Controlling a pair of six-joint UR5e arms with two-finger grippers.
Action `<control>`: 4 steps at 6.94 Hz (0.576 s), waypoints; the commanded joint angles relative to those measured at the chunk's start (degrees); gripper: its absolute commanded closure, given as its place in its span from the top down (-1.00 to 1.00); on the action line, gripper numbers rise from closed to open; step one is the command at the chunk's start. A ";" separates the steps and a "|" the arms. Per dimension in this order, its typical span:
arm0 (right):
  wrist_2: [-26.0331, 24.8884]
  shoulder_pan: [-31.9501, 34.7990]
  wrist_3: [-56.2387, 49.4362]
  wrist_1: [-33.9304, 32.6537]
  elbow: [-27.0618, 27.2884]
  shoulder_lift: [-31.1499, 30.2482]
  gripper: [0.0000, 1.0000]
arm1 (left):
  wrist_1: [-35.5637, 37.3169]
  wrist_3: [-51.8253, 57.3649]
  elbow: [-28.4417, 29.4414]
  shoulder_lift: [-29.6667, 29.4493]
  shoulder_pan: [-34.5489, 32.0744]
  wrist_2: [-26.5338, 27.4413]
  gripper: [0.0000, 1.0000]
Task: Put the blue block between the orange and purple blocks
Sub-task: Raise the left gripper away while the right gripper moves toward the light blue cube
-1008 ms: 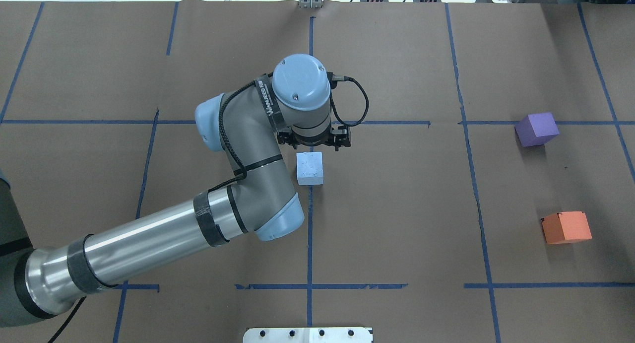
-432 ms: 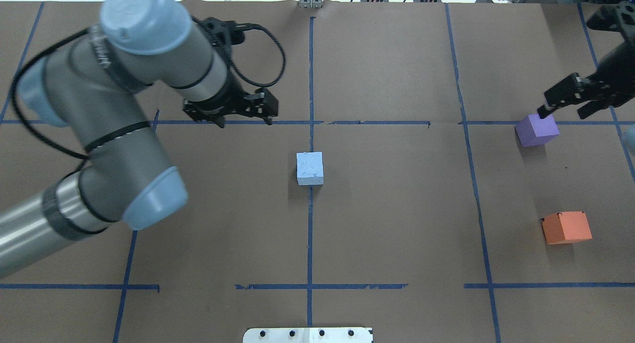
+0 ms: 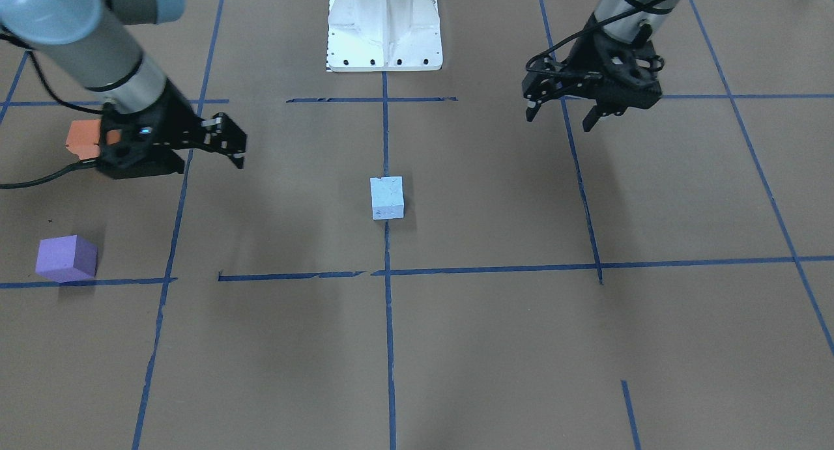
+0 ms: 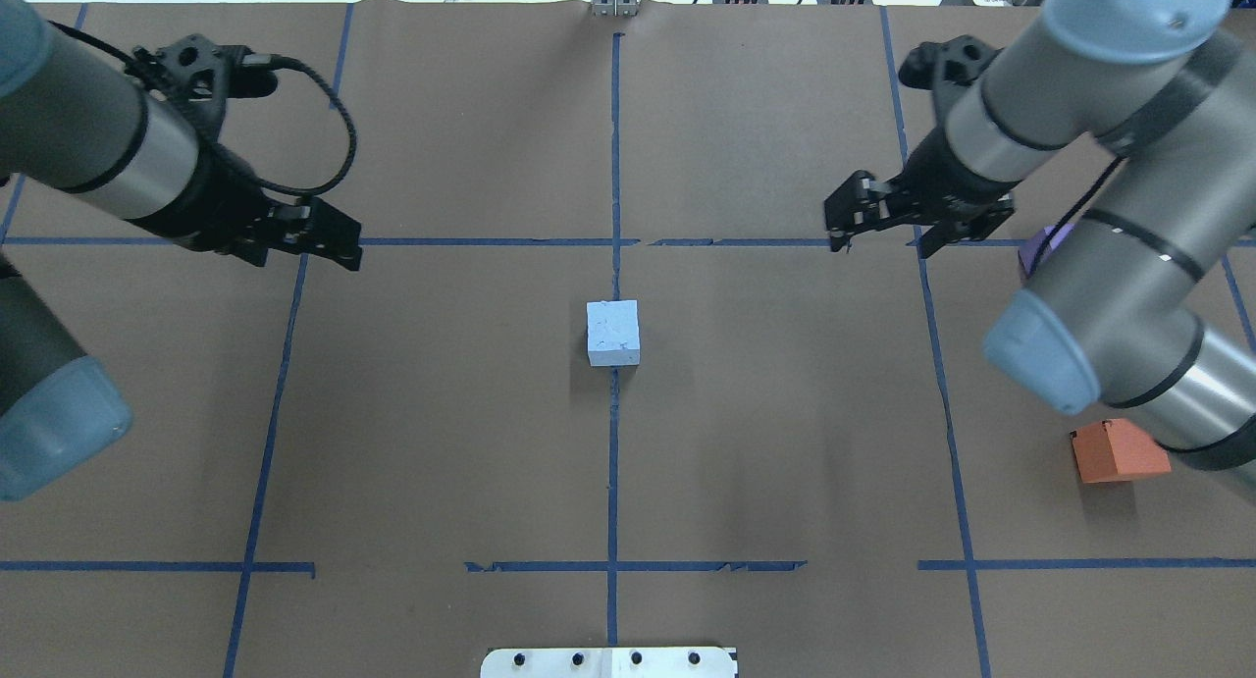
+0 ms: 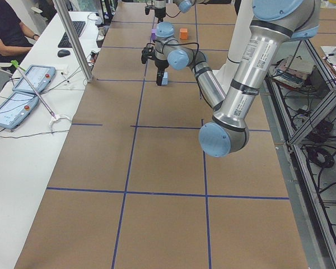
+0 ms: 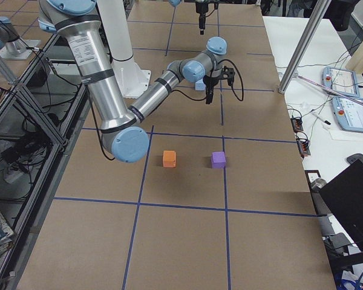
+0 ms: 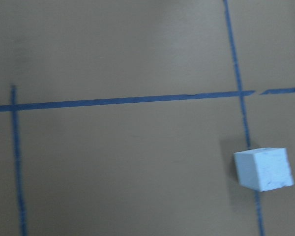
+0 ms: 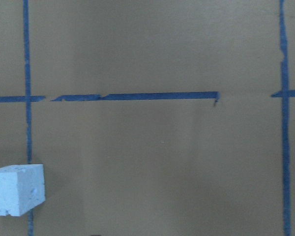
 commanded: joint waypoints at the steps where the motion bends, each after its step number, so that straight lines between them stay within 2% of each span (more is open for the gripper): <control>1: -11.57 -10.30 13.59 5.61 -9.82 10.88 1.00 | 0.01 3.92 -4.01 7.39 -2.10 -0.51 1.00; 2: -16.05 -13.38 15.66 12.79 -16.32 13.36 1.00 | 0.01 4.28 -4.55 8.72 -2.54 -0.51 1.00; 3: -18.62 -14.72 14.90 13.47 -19.52 15.04 1.00 | 0.01 4.28 -4.55 8.73 -2.54 -0.43 1.00; 4: -18.82 -15.08 14.37 13.39 -22.08 16.10 1.00 | 0.01 4.28 -4.55 8.73 -2.55 -0.43 1.00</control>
